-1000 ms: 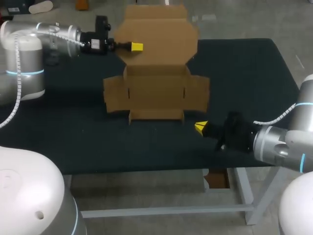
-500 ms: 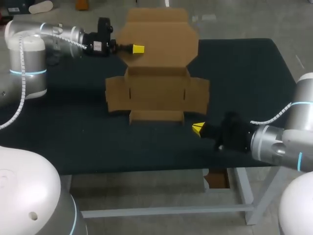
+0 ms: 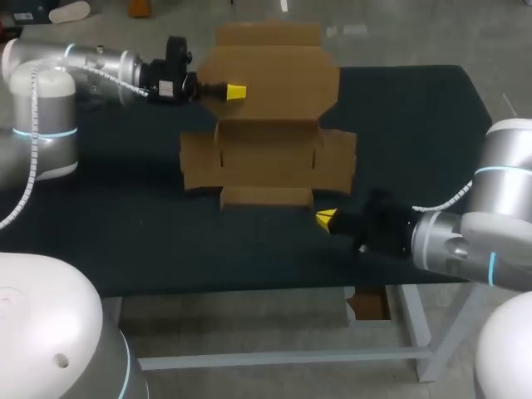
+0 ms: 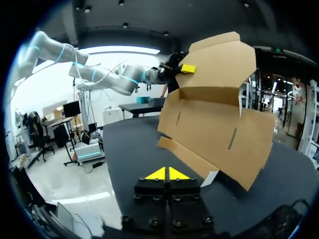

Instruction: Assemble the packaging by folding the flat box into shape, placing the metal phone stand inside, and closing the box properly

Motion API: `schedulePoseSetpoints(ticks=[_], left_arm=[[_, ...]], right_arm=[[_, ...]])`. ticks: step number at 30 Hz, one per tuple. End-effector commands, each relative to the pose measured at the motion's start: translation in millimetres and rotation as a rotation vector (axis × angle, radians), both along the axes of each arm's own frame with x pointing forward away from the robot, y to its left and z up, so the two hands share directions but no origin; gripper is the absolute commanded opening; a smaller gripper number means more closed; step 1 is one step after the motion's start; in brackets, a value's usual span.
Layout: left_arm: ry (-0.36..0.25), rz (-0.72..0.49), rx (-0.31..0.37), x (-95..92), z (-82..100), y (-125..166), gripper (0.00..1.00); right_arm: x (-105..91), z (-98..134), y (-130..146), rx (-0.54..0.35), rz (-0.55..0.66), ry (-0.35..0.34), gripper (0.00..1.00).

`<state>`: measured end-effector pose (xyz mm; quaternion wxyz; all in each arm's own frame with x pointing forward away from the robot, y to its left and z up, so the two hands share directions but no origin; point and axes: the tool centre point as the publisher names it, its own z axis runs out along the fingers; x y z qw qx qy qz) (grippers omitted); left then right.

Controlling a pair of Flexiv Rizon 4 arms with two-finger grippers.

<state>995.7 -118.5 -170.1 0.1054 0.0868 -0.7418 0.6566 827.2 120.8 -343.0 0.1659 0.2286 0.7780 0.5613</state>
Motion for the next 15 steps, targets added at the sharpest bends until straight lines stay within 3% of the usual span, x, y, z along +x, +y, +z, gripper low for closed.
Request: schedulePoseSetpoints(ticks=[1,15], left_arm=[[-0.013,0.029,0.016,-9.2,-1.5,1,0.00],[-0.022,0.024,0.020,-14.8,-10.3,8,0.00]], right_arm=[[9.6,-12,20,-0.008,-0.013,0.006,0.00],[17.1,-21,42,-0.006,-0.055,0.030,0.00]])
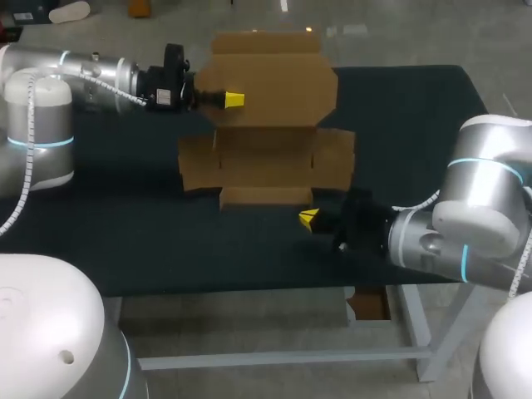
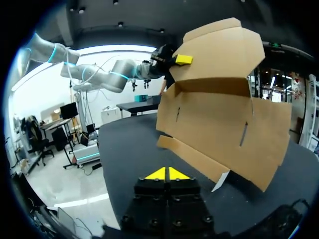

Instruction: Assemble the packaging by folding the flat box into shape, placing the metal phone stand inside, and closing the box properly

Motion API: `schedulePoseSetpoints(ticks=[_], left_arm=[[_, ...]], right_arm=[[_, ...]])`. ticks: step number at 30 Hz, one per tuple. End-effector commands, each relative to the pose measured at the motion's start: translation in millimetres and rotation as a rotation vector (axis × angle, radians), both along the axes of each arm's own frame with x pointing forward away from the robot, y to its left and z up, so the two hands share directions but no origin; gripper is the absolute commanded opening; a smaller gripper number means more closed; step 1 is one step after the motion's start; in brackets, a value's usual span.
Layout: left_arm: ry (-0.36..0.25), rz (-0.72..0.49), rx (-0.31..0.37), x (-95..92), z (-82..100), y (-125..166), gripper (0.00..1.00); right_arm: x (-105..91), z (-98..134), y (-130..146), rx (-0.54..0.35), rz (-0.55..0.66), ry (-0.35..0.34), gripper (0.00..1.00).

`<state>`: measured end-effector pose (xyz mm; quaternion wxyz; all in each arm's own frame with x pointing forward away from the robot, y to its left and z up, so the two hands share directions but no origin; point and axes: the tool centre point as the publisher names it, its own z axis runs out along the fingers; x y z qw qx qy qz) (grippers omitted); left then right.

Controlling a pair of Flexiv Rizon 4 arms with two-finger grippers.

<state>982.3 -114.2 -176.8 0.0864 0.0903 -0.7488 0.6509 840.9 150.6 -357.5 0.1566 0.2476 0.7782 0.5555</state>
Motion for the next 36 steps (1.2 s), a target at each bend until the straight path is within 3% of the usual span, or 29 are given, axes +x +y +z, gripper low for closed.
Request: schedulePoseSetpoints(ticks=[1,16,26,36], left_arm=[[0.005,-0.006,-0.002,-1.8,-4.2,4,0.00],[0.002,-0.027,-0.006,-11.5,-8.4,5,0.00],[-0.006,-0.036,-0.009,-15.8,-10.9,4,0.00],[0.005,-0.041,-0.020,-15.8,-16.6,8,0.00]], right_arm=[[4.0,-7,12,-0.005,-0.040,-0.005,0.00],[9.7,-14,20,-0.017,-0.104,0.003,0.00],[23.8,-36,35,0.086,-0.272,0.105,0.00],[30.0,-38,45,0.099,-0.360,0.101,0.00]])
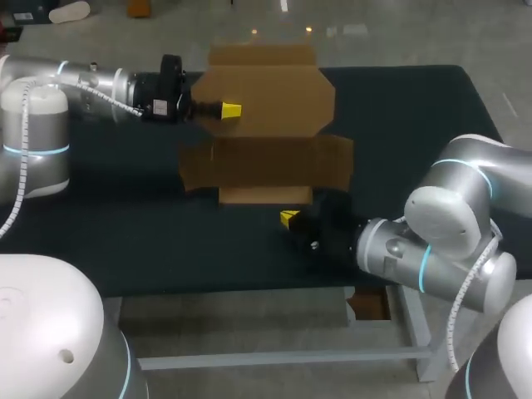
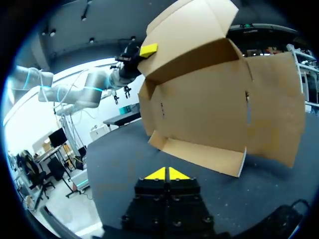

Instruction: Assemble the packaging by folding the flat box into shape, placing the metal phone stand inside, and closing the box properly

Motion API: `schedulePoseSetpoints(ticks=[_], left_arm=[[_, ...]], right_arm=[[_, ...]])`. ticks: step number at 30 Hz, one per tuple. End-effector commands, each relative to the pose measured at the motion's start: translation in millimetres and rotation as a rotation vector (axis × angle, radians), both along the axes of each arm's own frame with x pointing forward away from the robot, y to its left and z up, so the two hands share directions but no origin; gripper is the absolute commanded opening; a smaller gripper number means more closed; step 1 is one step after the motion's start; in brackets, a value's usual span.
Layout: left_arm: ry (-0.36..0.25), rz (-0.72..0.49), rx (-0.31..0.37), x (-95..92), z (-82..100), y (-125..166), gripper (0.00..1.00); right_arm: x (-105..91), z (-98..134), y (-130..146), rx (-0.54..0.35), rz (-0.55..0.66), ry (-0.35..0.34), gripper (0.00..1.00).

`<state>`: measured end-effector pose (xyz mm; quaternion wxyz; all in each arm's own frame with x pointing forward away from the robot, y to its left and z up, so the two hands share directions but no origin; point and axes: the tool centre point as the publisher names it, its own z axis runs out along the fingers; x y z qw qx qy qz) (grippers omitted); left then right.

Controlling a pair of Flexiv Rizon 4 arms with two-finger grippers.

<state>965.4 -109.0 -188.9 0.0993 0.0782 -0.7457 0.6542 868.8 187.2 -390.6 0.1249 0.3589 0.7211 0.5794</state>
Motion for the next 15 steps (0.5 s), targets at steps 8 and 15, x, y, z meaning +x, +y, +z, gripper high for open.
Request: schedulePoseSetpoints(ticks=[8,15], left_arm=[[0.007,-0.015,-0.008,2.7,-8.6,4.7,0.00],[0.018,-0.022,0.021,6.0,-9.9,3.3,0.00]], right_arm=[[6.2,-5.5,5.1,-0.073,-0.291,-0.026,0.00],[6.7,-4.4,3.9,-0.084,-0.298,-0.035,0.00]])
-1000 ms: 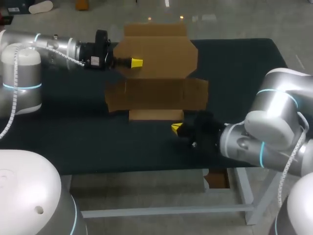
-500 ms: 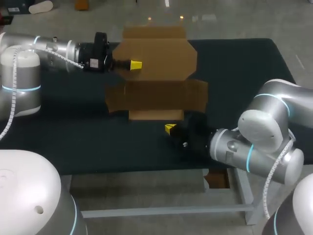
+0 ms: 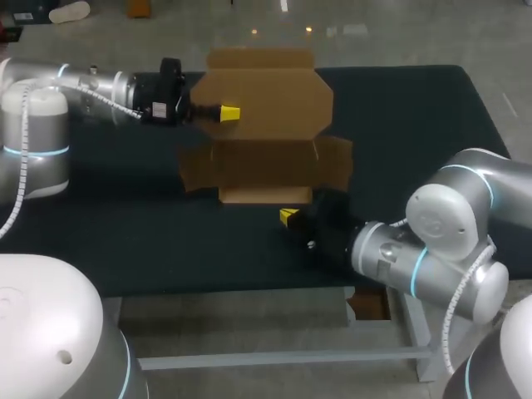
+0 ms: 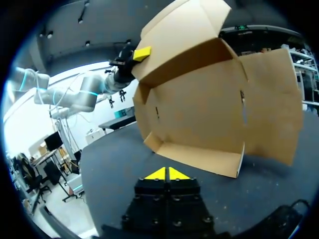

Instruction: Assemble the packaging by folding the flat box into shape, placing the metal phone stand inside, and closing the box properly

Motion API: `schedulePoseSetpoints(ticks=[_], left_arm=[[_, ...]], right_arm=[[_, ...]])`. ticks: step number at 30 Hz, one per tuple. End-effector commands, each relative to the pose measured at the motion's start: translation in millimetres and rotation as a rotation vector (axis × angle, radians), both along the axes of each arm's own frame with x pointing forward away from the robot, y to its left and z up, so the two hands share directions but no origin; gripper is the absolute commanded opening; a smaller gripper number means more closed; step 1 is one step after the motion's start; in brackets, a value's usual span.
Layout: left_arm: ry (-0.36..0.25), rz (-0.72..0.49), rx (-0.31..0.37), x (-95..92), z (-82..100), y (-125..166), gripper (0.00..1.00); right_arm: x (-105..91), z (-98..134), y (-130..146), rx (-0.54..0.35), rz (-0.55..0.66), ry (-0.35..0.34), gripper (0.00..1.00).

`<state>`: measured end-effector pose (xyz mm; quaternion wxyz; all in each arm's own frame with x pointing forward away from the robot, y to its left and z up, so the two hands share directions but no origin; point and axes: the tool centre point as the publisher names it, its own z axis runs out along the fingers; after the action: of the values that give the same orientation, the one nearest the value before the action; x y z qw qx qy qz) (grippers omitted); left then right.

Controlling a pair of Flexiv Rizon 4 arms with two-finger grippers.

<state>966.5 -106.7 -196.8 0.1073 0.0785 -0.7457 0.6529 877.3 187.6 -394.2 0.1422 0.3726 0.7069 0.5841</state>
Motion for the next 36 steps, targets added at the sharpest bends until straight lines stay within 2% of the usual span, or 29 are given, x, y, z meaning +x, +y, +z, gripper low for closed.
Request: schedulePoseSetpoints(ticks=[1,11,15,21,27,36], left_arm=[[0.002,-0.018,0.039,5.3,-1.7,1,0.00],[0.002,-0.018,0.039,5.3,-1.7,1,0.00],[0.002,-0.018,0.039,5.3,-1.7,1,0.00],[0.002,-0.018,0.039,5.3,-1.7,1,0.00],[0.002,-0.018,0.039,5.3,-1.7,1,0.00],[0.002,-0.018,0.039,5.3,-1.7,1,0.00]], right_arm=[[-1.8,-1,3,-0.096,-0.250,-0.015,0.00],[-1.8,-1,3,-0.096,-0.250,-0.015,0.00],[13.4,-11,16,-0.060,-0.288,-0.039,0.00],[28.9,-21,31,-0.056,-0.350,-0.063,0.00],[36.6,-22,43,-0.091,-0.381,-0.078,0.00],[42.3,-14,43,-0.161,-0.437,-0.086,0.00]])
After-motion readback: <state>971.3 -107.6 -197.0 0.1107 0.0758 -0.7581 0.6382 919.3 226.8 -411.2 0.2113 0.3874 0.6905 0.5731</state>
